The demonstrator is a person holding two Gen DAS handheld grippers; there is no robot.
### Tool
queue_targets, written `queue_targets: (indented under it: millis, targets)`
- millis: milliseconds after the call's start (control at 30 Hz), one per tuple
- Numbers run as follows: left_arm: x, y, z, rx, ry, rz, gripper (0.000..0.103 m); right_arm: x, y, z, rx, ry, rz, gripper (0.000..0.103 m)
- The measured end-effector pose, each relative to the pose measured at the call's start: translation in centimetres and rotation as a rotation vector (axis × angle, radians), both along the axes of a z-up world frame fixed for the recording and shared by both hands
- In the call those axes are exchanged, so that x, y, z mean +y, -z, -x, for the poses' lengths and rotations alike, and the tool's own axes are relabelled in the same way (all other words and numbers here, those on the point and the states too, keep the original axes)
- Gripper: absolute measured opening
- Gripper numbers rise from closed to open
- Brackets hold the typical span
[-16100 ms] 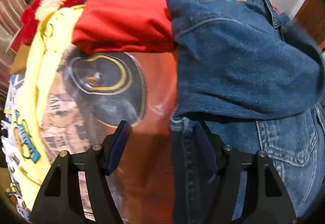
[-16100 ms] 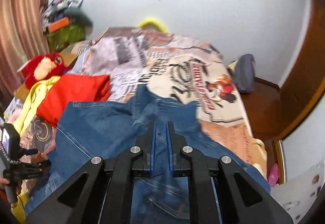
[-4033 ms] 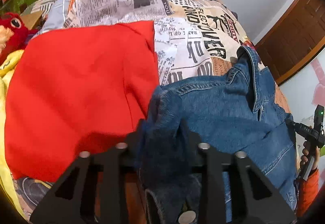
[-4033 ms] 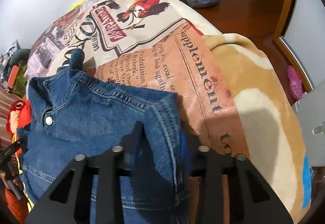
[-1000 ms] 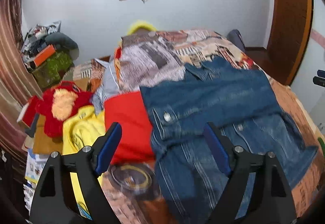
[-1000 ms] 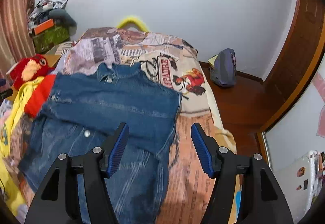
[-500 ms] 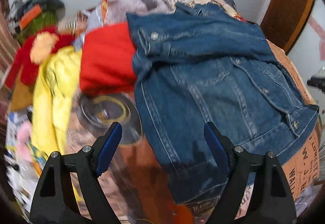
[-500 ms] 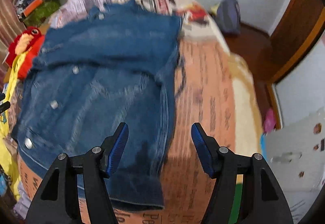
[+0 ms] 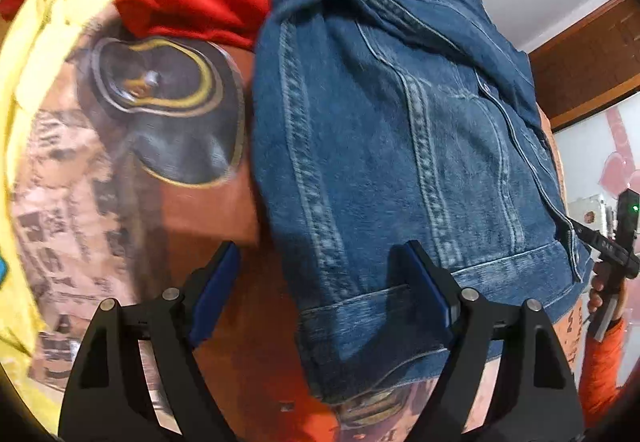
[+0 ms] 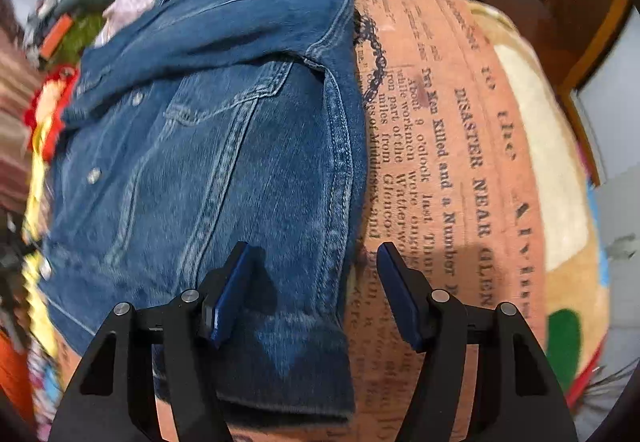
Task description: Fold large clothes
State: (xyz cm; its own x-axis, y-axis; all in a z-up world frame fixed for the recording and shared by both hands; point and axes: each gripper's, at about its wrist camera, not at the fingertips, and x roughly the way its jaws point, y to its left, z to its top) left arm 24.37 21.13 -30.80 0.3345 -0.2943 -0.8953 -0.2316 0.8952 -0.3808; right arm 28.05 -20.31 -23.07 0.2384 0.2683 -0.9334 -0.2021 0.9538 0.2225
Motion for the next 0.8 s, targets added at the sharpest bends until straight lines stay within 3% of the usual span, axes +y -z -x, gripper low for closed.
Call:
queue_targets:
  millis: [167, 267, 333, 367, 400, 567, 800]
  targets:
    - [-1.4, 0.6, -1.3, 0.0, 0.014, 0.043, 0.064, -1.0, 1.0, -0.9, 0.033, 0.057, -0.124, 0.057]
    - [-2.1, 0.6, -1.8, -0.007, 0.001, 0.038, 0.052, -0.1, 0.7, -1.1, 0.012, 0.037, -0.133, 0.037]
    - [-2.2, 0.1, -2.1, -0.018, 0.005, -0.009, 0.036, 0.7, 0.5, -1.0, -0.002, 0.012, -0.124, 0.023]
    - [-2.4, -0.2, -2.3, -0.021, 0.011, -0.039, 0.022, 1.0, 0.2, -0.9, -0.011, -0.003, -0.116, 0.014]
    - [-2.6, -0.6, -2.4, -0.027, 0.019, -0.074, 0.015, 1.5, 0.0, -0.9, -0.019, -0.011, -0.108, 0.011]
    - [-3.0, -4.4, -2.2, -0.132, 0.063, -0.133, 0.01, 2.4, -2.3, -1.7, -0.112, -0.054, -0.108, 0.011]
    - [-3.4, -12.4, -3.7, -0.365, 0.085, -0.237, 0.009, 3.6, -7.7, -3.3, -0.279, -0.1, -0.135, 0.01]
